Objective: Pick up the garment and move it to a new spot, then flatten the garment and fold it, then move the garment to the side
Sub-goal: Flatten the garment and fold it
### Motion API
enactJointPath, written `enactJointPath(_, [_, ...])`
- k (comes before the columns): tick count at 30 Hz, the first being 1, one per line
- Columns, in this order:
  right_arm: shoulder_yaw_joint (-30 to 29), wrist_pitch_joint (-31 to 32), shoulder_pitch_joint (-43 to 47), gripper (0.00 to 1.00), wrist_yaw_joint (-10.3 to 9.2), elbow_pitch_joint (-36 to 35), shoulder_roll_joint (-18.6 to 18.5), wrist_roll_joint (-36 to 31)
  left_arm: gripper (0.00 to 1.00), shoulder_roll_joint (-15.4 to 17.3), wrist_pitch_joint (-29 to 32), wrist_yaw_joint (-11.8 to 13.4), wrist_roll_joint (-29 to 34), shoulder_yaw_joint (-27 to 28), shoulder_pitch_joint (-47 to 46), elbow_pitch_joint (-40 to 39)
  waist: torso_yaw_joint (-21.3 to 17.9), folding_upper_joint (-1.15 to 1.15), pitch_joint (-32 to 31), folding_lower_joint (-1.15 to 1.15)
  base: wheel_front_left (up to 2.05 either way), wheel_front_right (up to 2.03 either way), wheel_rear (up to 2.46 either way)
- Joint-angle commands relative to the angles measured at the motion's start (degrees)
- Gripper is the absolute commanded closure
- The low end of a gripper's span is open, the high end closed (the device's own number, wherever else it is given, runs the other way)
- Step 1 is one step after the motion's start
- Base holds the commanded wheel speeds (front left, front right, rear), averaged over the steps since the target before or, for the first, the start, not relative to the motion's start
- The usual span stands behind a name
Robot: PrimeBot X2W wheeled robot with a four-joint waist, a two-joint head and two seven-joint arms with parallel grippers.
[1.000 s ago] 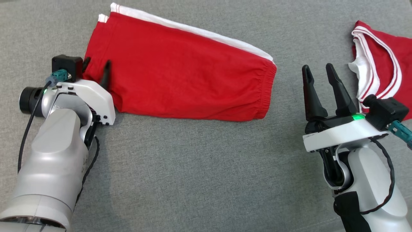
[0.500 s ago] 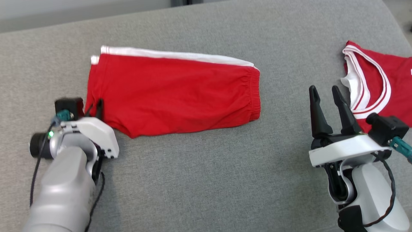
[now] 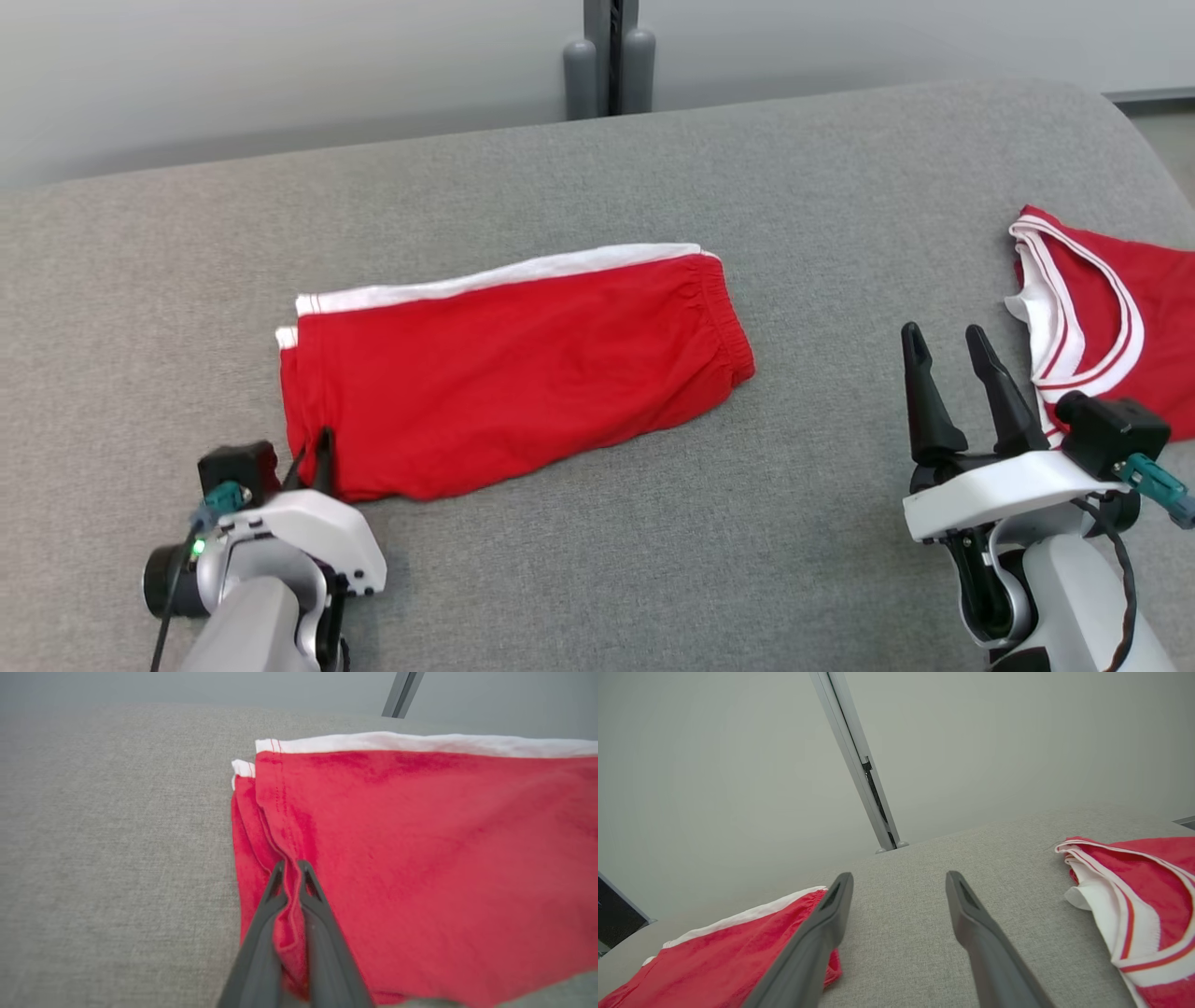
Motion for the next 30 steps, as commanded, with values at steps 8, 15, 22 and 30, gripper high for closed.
enactJointPath(8, [0.6,-0.2,0.8,0.00,-0.03,0.4,-0.3,-1.3,0.00,-0.3,-0.1,2.7,4.4,2.1,5.6,-10.8,1.9,0.00,-0.8,0.00,0.00,0.00,0.00])
enactJointPath(15, [3.2,-0.2,-0.8,0.00,-0.03,3.3,-0.3,-1.5,0.00,-1.0,-0.1,2.5,7.1,4.3,10.2,-18.3,5.1,0.00,0.4,0.00,0.00,0.00,0.00])
enactJointPath(22, [4.5,-0.2,-3.7,0.00,-0.03,10.1,-0.3,-1.7,0.00,-1.4,-0.1,0.6,7.9,3.8,11.5,-20.2,9.4,0.00,2.1,0.00,0.00,0.00,0.00])
enactJointPath(30, [5.3,-0.2,-7.4,0.00,-0.03,17.9,-0.4,-0.2,0.00,-1.6,-0.1,0.0,6.0,2.6,10.7,-21.2,12.3,0.00,4.0,0.00,0.00,0.00,0.00])
